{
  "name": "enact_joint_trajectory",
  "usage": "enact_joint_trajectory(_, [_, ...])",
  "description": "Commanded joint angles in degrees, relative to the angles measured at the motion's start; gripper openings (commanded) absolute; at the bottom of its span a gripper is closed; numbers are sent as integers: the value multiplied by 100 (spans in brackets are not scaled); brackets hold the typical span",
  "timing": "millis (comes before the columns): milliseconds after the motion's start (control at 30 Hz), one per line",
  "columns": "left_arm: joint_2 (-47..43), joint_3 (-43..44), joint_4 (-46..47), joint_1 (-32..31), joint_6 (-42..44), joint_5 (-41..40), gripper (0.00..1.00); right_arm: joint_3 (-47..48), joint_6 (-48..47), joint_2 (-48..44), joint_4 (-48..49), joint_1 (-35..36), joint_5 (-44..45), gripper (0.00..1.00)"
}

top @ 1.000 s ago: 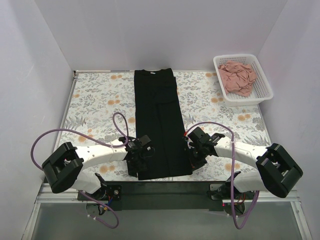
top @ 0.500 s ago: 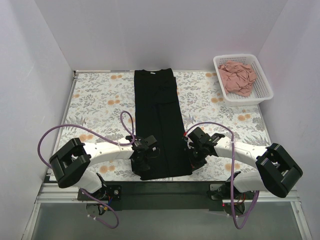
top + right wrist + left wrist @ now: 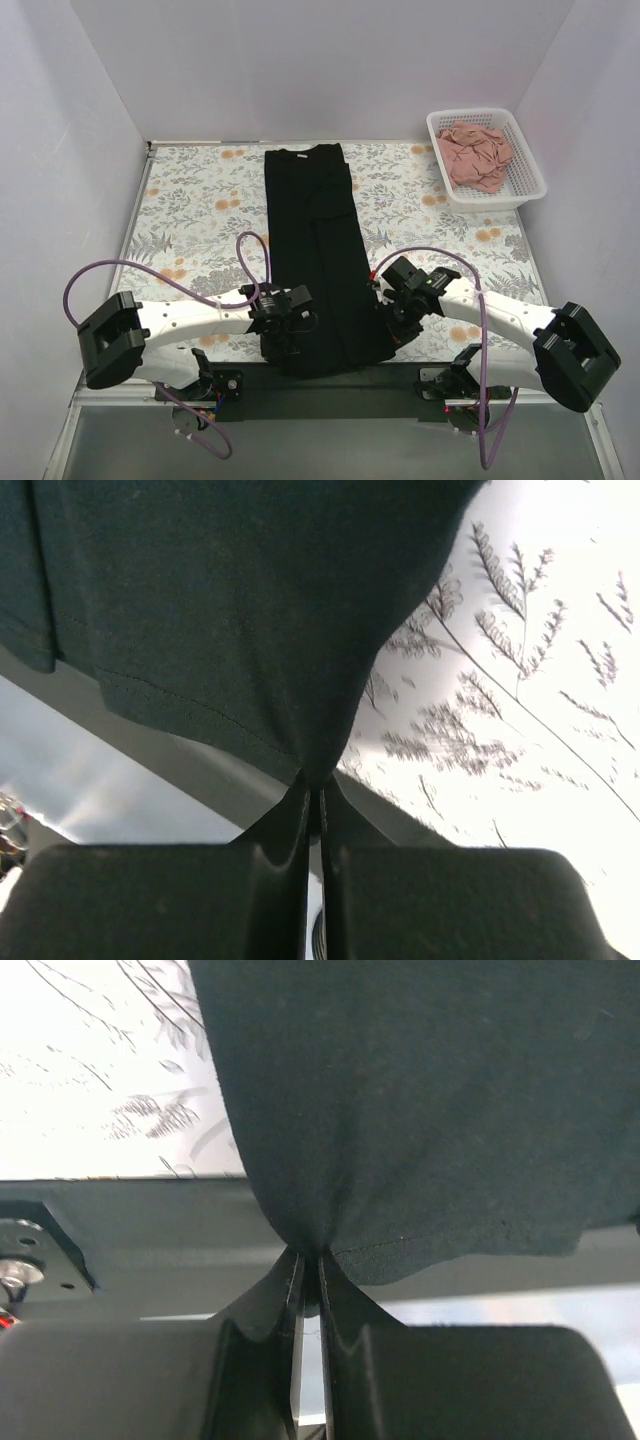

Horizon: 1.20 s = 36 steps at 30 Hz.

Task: Fold and stack the t-shirts
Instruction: Fold the tshirt

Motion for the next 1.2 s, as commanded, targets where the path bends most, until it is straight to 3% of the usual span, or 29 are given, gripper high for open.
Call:
enact_joint_trajectory(0, [-417,260,-203,52,34,214,0,544,-382,-82,-566,-14,352,1])
enact_joint_trajectory(133, [-488,673,-115,771,665,47,0,1406,-743,419,-690,-461,652,1])
enact_joint_trajectory(300, [-234,1156,60,2193,1738,-443,0,2923,-1218,1349,-611,-902,881,1])
enact_joint_trajectory(467, [513,2096,596,3284,2626,-1007,0,4244,-1359,2412,-338,-1219,934,1])
enact_joint_trajectory(600, [1067,2642,1097,3786,2882,-1271,0,5177,-1315,3089,-154,-1359,1233,1])
enact_joint_trajectory(767, [1700,2967,1914,4200,3155,-1447,0,5749,-1306,3706,127,-1588,1286,1])
enact_joint_trajectory(1167, [2447,3205,2873,4315,3726,-1360,0,5969,-1394,4295,1076,-1852,961,1])
